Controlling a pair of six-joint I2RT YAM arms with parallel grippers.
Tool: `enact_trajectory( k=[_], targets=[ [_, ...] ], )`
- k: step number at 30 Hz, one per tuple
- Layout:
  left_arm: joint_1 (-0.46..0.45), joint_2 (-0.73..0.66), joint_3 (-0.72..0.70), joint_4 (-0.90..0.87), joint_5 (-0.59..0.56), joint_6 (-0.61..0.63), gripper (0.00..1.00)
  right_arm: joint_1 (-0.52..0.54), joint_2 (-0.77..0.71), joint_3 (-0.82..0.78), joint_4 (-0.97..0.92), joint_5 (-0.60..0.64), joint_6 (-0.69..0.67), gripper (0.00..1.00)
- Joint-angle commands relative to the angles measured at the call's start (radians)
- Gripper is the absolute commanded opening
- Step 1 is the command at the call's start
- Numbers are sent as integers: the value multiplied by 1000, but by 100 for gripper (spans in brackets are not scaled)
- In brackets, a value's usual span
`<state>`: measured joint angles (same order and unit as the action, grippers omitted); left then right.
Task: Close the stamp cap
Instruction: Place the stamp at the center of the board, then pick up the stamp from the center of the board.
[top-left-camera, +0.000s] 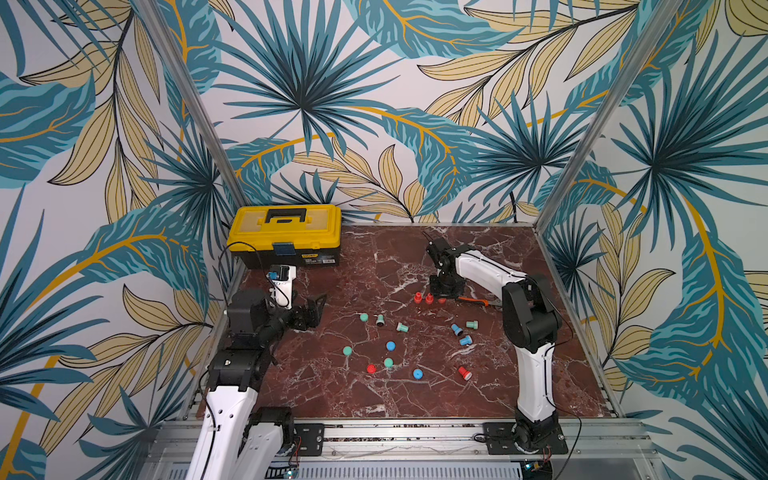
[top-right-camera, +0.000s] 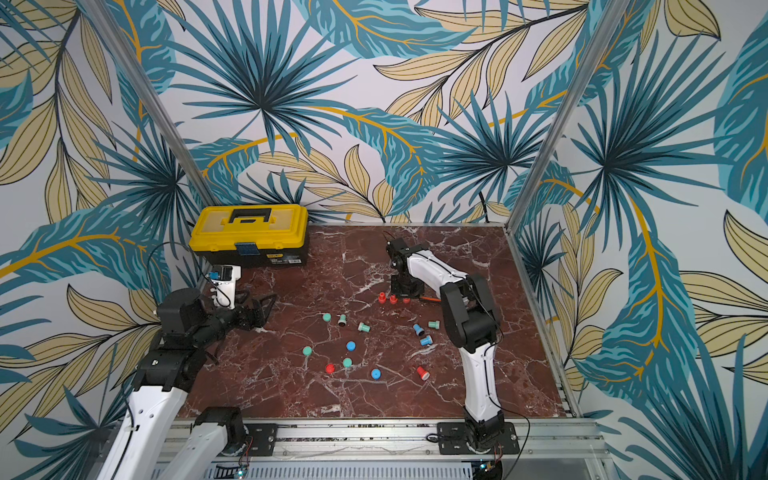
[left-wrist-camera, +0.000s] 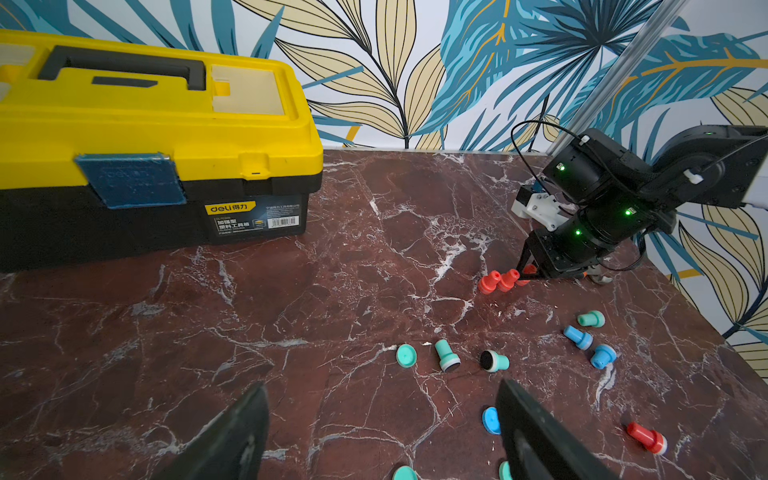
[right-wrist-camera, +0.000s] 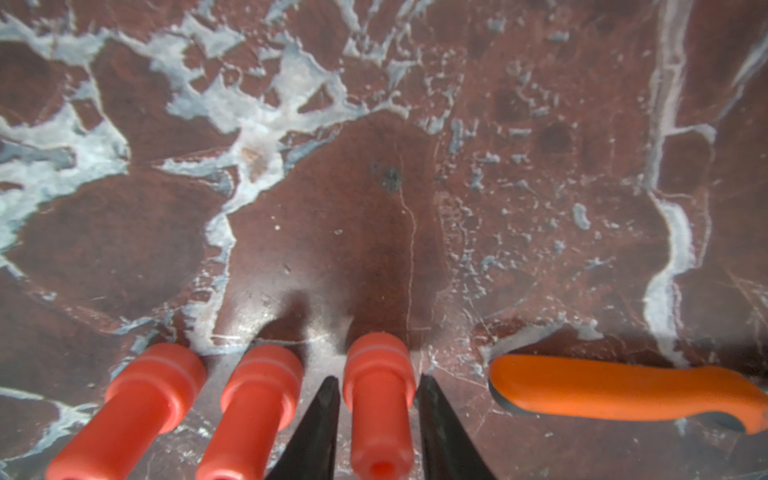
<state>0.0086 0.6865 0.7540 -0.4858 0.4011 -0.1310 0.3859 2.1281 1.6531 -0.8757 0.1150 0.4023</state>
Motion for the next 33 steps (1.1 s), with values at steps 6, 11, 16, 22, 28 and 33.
enact_trajectory(
  k=[6, 11, 16, 22, 28, 33],
  targets=[
    [14, -13, -5, 16, 3, -4, 87, -1, -166, -9, -92, 3, -11, 36],
    [16, -22, -7, 17, 2, -4, 87, 8, -288, -100, -116, -41, -16, 36],
    [16, -32, -9, 16, -2, -5, 87, 42, -417, -246, -138, -74, -8, 36],
    [17, -32, -8, 16, -3, -5, 87, 122, -552, -445, -158, -96, 37, 36],
    [19, -30, -9, 16, -4, -4, 87, 207, -611, -602, -152, -123, 96, 40],
    [19, -31, -10, 16, -2, -6, 87, 227, -595, -679, -110, -128, 120, 41]
  ],
)
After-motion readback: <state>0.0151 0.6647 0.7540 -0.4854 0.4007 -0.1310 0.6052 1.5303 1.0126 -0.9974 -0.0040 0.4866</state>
